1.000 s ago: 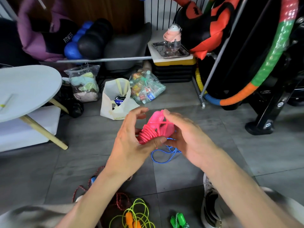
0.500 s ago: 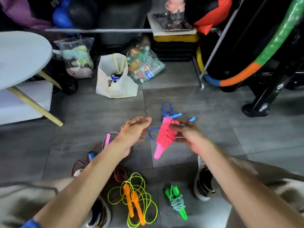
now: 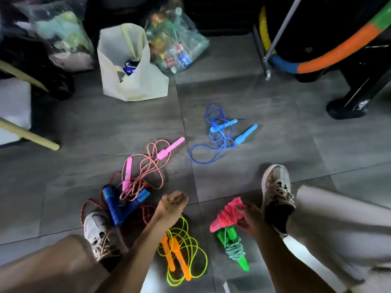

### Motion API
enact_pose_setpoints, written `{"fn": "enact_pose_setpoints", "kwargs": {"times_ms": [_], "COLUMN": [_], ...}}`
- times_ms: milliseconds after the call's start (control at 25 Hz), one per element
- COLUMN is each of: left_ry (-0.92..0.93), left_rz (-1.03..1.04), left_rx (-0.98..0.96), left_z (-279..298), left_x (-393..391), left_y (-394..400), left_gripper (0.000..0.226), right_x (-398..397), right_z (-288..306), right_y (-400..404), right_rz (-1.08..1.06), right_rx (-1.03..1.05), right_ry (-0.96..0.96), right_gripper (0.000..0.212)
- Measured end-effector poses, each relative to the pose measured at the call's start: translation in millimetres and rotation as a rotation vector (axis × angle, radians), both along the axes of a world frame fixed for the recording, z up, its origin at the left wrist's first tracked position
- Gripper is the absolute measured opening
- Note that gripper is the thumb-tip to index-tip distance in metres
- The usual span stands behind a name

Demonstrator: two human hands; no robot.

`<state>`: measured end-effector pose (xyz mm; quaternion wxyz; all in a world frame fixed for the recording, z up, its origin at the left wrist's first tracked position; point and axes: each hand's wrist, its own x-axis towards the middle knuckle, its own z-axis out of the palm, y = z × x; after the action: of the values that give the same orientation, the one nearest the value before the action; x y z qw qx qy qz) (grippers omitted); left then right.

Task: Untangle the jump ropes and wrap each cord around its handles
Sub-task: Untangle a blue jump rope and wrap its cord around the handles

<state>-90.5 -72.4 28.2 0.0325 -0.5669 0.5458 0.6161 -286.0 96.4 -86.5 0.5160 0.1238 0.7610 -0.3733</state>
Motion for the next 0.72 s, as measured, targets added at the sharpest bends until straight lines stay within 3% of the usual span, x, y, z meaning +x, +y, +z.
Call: {"fn": "enact_pose_setpoints", "kwargs": {"times_ms": [120, 240, 400, 560, 640, 720], "left_ry": [0.041, 0.081, 0.107, 0.177, 0.182, 0.173], "left_rz": [0.059, 0.116, 0.108, 0.15, 0.131, 0.122], "left_rx": [-0.026, -0.068, -0.118, -0.065, -0.057, -0.037], "left_z": [-6, -22, -54, -82, -96, -104], "left_x": [-13, -33, -66, -97, -106, -109], "left_y": [-6, -17, -26, -32, -34, -35], "left_gripper": [0.021, 0.019, 0.016, 0.014, 0.005, 0.012], "right_x": [-4, -25, -80, -137, -149, -150], "right_z": [0, 4, 6, -27, -49, -60], "right_y": [-10, -40, -108, -168, -181, -182], "right_rz": [0.056, 0.543, 0.673, 0.958, 1.111, 1.186], "right_rx": [0.099, 0.389, 0.143, 0.107, 0.225, 0.38], "right_ry": [0.125, 0.518, 0.699, 0.817, 0.801, 0.841], "right_gripper": [0.015, 0.042, 0.059, 0.083, 0.081, 0.06]}}
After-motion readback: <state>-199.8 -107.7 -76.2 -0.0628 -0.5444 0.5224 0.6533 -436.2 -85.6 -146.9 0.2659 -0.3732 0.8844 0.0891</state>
